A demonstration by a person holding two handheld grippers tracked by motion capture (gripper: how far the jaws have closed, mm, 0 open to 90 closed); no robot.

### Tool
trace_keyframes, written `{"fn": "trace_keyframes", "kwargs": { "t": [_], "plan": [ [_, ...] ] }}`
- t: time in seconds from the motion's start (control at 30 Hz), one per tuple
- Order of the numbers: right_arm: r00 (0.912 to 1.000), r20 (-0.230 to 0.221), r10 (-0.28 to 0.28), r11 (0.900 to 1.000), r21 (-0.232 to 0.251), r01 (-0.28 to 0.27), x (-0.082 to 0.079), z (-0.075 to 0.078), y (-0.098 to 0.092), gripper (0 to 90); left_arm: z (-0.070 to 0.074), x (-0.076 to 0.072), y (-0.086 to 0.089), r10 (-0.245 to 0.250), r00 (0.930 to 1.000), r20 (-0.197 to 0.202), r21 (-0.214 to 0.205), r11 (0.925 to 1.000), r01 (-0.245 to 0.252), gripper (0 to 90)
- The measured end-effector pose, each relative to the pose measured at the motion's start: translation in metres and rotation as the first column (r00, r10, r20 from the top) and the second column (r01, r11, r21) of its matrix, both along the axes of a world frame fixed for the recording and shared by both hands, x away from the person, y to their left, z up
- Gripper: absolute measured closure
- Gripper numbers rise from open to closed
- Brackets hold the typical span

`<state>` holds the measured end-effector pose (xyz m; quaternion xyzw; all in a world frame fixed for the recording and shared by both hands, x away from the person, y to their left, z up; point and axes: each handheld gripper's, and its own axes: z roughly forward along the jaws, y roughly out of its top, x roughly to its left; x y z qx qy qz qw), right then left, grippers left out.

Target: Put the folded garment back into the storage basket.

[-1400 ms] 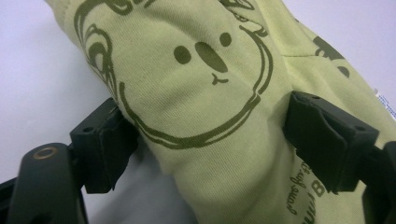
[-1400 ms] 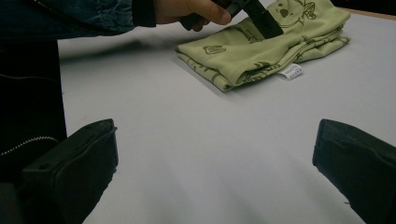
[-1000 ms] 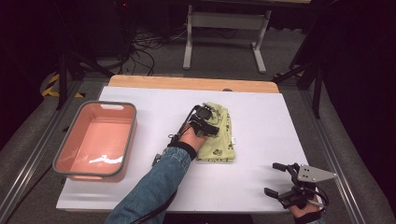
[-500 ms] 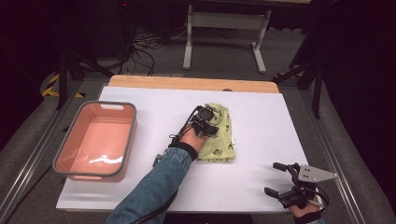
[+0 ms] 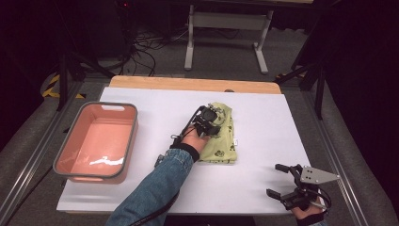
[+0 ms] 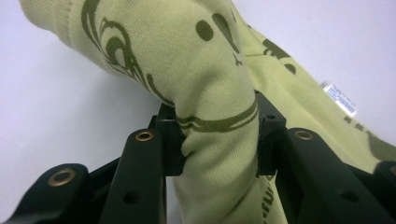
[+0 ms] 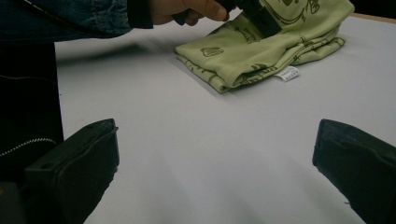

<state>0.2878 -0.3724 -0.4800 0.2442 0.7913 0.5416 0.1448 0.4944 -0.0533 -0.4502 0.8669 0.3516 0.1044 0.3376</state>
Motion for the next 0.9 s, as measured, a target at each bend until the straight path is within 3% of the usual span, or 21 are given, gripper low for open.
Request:
{"fn": "trace_keyframes", "kwargs": {
  "t": [0.17,0.23,0.33,0.43,0.6,0.77,0.9],
  "plan": [
    [1.0,-0.001,0.0,1.0,0.0,0.0,0.0,0.0,0.0,0.9,0.013,-0.004,-0.003,-0.026,0.9993,0.028,-0.003,0.9997,0.026,64.8],
    [1.0,-0.001,0.0,1.0,0.0,0.0,0.0,0.0,0.0,0.9,0.026,-0.01,-0.006,-0.044,0.9979,0.048,-0.007,0.999,0.044,64.8],
    [1.0,-0.001,0.0,1.0,0.001,0.0,0.0,0.0,0.0,0.9,0.034,-0.013,-0.007,-0.059,0.997,0.051,-0.01,0.9982,0.059,64.8],
    [1.0,0.0,-0.001,1.0,0.0,0.001,0.0,0.0,0.0,0.9,0.053,-0.019,-0.009,-0.101,0.9939,0.045,-0.023,0.9945,0.102,64.8],
    [1.0,0.0,-0.001,1.0,0.0,0.001,-0.001,0.0,0.0,0.9,0.076,-0.029,-0.008,-0.12,0.99,0.075,-0.034,0.9919,0.122,64.7],
    [1.0,0.001,0.0,1.0,0.0,0.0,-0.001,0.0,0.0,0.9,0.089,-0.034,-0.001,-0.131,0.9869,0.093,-0.046,0.9896,0.136,64.7],
    [1.0,0.0,0.0,1.0,0.0,0.0,-0.001,0.0,0.0,0.9,0.097,-0.037,0.003,-0.137,0.9865,0.089,-0.078,0.9864,0.144,64.6]
  ]
}}
